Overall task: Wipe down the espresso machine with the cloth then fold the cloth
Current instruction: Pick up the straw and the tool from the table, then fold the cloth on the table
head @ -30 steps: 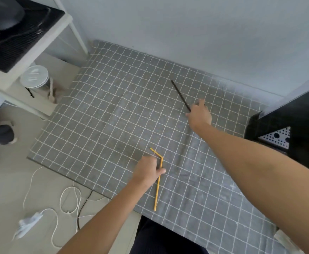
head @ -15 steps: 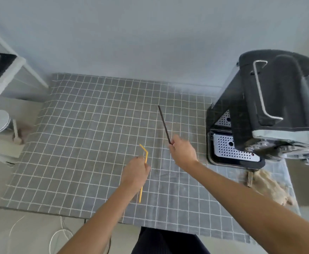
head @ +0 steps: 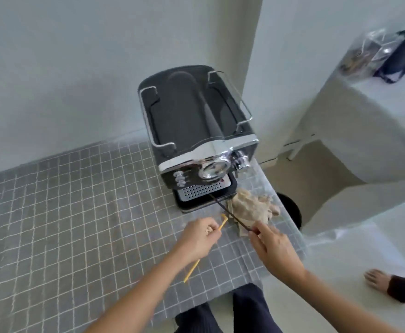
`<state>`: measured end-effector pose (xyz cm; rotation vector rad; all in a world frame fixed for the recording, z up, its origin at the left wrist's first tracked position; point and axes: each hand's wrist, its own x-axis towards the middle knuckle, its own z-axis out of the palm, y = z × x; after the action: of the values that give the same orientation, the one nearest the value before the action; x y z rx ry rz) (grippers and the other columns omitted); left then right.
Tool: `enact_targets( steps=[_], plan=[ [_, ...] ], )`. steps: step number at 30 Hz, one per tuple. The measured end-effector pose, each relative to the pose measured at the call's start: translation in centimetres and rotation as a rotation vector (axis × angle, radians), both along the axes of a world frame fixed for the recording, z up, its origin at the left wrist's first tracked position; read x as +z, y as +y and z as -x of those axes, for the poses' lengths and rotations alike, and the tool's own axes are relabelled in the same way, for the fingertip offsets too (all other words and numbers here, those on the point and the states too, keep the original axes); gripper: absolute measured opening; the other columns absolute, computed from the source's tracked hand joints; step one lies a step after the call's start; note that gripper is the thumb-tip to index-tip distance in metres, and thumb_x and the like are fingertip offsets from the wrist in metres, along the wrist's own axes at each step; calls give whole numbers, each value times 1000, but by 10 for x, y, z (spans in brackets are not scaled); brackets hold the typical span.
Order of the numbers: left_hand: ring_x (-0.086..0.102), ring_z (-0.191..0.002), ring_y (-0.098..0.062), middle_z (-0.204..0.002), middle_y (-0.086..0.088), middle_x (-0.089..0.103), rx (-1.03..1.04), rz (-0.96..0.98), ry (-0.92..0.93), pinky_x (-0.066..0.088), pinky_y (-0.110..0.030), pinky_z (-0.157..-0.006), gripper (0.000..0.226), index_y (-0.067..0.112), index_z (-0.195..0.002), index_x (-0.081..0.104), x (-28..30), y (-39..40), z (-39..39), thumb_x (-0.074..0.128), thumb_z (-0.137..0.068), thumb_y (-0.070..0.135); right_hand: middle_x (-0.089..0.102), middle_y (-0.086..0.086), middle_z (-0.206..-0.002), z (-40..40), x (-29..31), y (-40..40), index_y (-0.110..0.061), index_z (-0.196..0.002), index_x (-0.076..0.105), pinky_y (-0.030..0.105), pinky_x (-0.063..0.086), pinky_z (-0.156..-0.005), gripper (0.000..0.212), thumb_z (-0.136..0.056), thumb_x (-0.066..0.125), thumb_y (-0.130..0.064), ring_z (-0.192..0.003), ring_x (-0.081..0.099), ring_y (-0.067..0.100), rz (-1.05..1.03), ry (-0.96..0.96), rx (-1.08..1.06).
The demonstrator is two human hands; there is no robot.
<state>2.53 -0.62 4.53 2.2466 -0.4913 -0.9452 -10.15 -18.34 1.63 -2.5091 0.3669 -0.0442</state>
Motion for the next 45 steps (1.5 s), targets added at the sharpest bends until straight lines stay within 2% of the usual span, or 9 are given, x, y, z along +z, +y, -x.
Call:
enact_targets(
  steps=[4, 13, 23, 27, 30, 33, 35, 39, 45],
  plan=[
    [58, -60, -12, -70, -2, 67, 90, 176, 298, 54, -32, -68, 10, 14, -80, 65, 2, -112, 23, 59, -88, 14, 57, -8, -77, 40, 4, -84, -17, -89, 57, 34, 44, -63, 9, -96, 58, -22, -74, 54, 17, -5, -57, -283],
    [55, -56, -11, -68, -2, 59, 332, -20, 809, 46, -20, -46, 10, 13, -84, 58, -45, -311, 27, 54, -92, 13, 61, 2, -88, 28, -62, -231, -18, -77, 54, 36, 44, -73, 22, -95, 46, -29, -89, 55, 29, -164, 262, -757],
    [57, -61, -19, -73, -10, 57, 588, -256, 895, 53, -28, -52, 11, 5, -92, 57, -166, -390, 6, 57, -91, 16, 59, 12, -86, -24, -175, -292, -4, -85, 55, 28, 43, -58, 18, -92, 46, -18, -72, 54, 27, -503, 676, -888],
    [56, -86, -29, -85, -13, 52, 682, -196, 997, 56, -47, -83, 22, 9, -86, 54, -194, -400, -8, 62, -90, 29, 63, 7, -92, -41, -199, -303, -7, -118, 58, 35, 58, -62, 36, -97, 48, -34, -77, 64, 26, -692, 680, -900],
    [47, -118, -35, -120, -14, 50, 674, -178, 962, 50, -54, -91, 42, 15, -122, 51, -210, -402, -14, 60, -89, 40, 50, 10, -140, -42, -214, -311, -20, -149, 35, 42, 58, -76, 55, -100, 39, -45, -118, 54, 35, -778, 671, -941],
    [42, -127, -35, -141, -13, 42, 728, -174, 866, 45, -53, -96, 64, 22, -145, 31, -210, -399, -14, 57, -90, 42, 43, 10, -148, -39, -221, -312, -22, -151, 33, 49, 52, -95, 56, -100, 36, -45, -127, 48, 37, -785, 665, -939],
    [38, -131, -34, -148, -11, 35, 721, -149, 815, 42, -52, -101, 64, 23, -148, 27, -201, -398, -13, 54, -92, 40, 51, 10, -138, -36, -220, -310, -19, -149, 37, 44, 50, -98, 54, -101, 37, -44, -119, 53, 34, -754, 664, -916],
    [40, -131, -31, -149, -8, 37, 608, -82, 621, 40, -47, -105, 58, 20, -146, 31, -169, -397, -9, 51, -94, 36, 46, -3, -73, -40, -196, -305, -14, -132, 56, 33, 47, -72, 42, -101, 40, -38, -77, 49, 23, -703, 590, -821],
    [44, -131, -18, -144, -4, 45, 341, 120, 281, 35, -35, -109, 55, 22, -141, 41, -86, -362, 3, 52, -89, 34, 65, 0, -79, -59, -129, -282, -14, -107, 67, 48, 56, -88, 26, -94, 51, -28, -77, 65, 22, -727, 434, -722]
  ],
)
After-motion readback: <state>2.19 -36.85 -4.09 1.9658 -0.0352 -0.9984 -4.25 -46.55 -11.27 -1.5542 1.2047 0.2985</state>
